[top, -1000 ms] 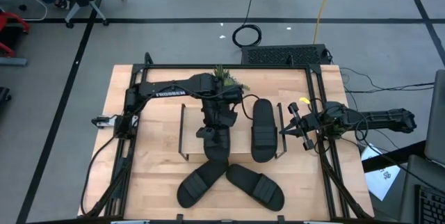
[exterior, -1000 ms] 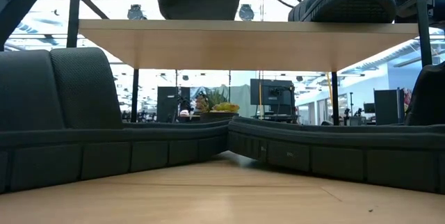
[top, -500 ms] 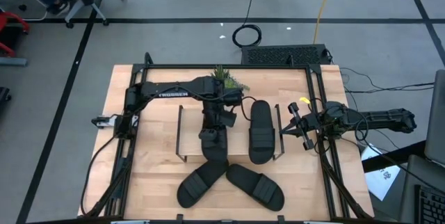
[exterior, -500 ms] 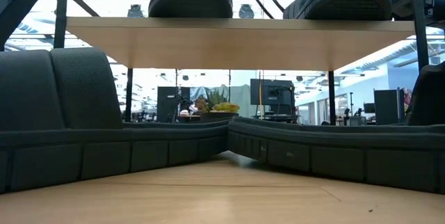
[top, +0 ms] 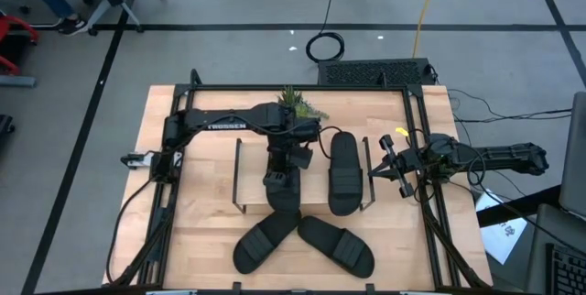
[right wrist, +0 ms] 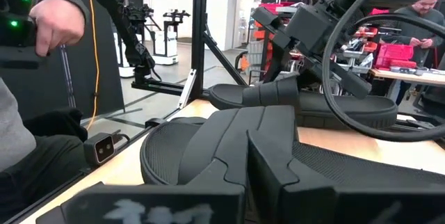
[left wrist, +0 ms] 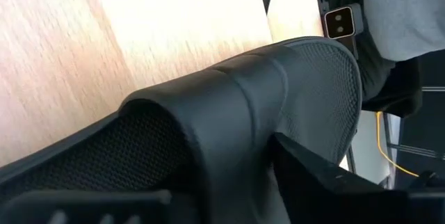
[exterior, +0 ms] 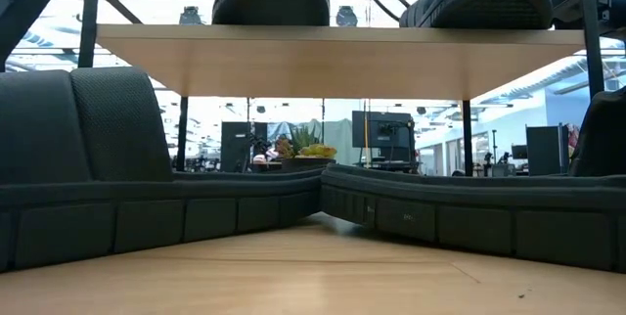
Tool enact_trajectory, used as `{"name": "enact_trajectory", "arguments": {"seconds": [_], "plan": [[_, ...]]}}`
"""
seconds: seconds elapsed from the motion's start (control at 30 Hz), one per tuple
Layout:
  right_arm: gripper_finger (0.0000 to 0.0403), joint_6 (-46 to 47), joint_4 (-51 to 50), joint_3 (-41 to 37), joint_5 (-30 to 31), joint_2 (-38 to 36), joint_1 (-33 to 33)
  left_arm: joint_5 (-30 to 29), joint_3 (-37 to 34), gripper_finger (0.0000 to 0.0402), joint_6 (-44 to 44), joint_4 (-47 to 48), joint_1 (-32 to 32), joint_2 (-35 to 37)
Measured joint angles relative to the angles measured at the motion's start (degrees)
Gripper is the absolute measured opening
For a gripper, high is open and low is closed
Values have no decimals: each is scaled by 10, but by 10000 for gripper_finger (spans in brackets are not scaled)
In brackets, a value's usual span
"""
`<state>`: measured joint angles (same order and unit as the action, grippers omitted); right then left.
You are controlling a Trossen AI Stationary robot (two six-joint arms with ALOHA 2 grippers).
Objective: Pick and place slides into the shelf
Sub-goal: Put the black sandal on the shelf
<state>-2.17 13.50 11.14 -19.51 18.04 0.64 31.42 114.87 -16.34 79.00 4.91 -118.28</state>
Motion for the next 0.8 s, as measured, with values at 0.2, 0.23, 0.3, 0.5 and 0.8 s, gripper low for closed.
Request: {"name": "enact_trajectory", "arguments": {"seconds": [0.2, 0.23, 0.3, 0.5, 0.8], "plan": [[0, 0, 0, 0, 0, 0, 0, -2, 1, 206, 21, -14, -5, 1], [0, 0, 0, 0, -1, 0, 0, 0, 1, 219, 21, -13, -5, 1], [0, 3, 0, 0, -1, 0, 0, 3, 1, 243, 26, -13, -6, 1], [0, 9, 0, 0, -1, 0, 0, 3, 2, 301, 28, -10, -13, 8], [0, 9, 0, 0, -2, 0, 0, -75, 0, 335, 27, -21, -23, 41]]}}
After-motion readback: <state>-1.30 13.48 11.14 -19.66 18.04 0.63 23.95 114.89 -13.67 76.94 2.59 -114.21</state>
